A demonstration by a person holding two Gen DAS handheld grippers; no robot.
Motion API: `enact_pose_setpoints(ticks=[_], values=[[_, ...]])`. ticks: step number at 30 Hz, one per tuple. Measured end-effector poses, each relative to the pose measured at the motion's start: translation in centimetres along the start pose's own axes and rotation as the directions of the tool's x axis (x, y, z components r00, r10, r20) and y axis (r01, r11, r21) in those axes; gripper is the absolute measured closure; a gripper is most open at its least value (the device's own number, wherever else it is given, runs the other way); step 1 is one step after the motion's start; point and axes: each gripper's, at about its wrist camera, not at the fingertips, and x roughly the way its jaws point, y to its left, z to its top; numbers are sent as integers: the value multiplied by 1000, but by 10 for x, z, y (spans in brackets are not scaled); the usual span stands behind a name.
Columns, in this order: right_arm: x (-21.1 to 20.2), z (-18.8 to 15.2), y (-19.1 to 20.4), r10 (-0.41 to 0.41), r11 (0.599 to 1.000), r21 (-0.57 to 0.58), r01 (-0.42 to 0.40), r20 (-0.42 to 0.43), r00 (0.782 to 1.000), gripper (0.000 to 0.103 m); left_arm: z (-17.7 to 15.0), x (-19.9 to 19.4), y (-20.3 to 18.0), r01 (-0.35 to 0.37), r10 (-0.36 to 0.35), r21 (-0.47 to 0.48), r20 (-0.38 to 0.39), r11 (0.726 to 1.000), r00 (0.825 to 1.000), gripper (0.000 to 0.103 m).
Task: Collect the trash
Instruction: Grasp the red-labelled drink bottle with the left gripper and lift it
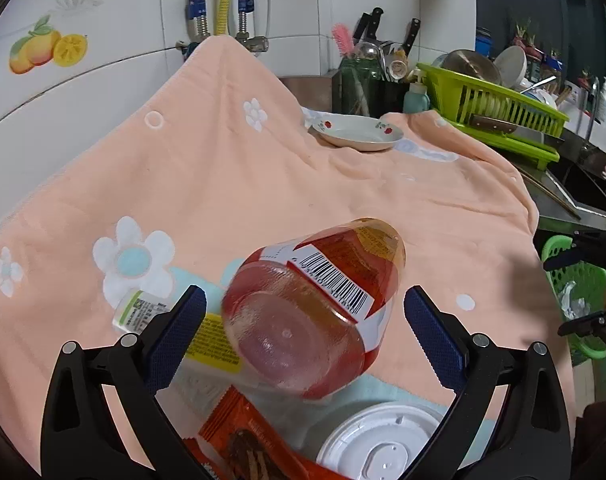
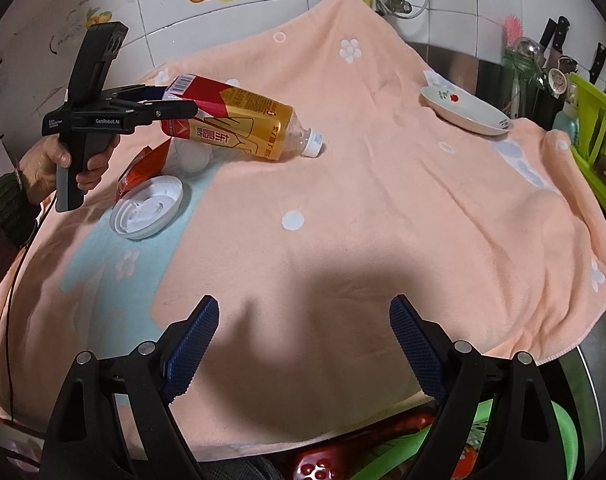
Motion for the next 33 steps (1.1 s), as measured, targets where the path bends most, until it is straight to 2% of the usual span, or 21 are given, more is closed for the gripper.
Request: enact_pose_setpoints(ticks=[3, 11, 14, 23, 30, 33], values=[[3, -1, 1, 3, 1000, 4, -3, -6, 1000, 19, 0, 5, -5, 17, -17, 9, 4, 1000, 1000, 5], [5, -1, 4, 3, 1000, -2, -3, -10, 1000, 19, 1, 15, -14, -4, 4, 22, 15, 1000, 1000, 5], [5, -1, 3, 2, 1000, 2, -2, -8, 1000, 19, 0, 14, -15, -22, 21, 14, 21, 1000, 1000, 11], [2, -2, 8, 12, 1000, 8, -12, 4, 1000, 19, -6, 6, -26, -67, 69, -66, 31, 996, 997, 14], [4, 6, 19, 49, 999, 3, -49, 12, 999, 19, -8, -12, -27, -80, 89, -198, 35, 977, 995, 15], [7, 11, 31, 75, 997, -11, -75, 18, 997, 19, -8, -25, -18, -71, 89, -274, 52, 959, 995, 16]])
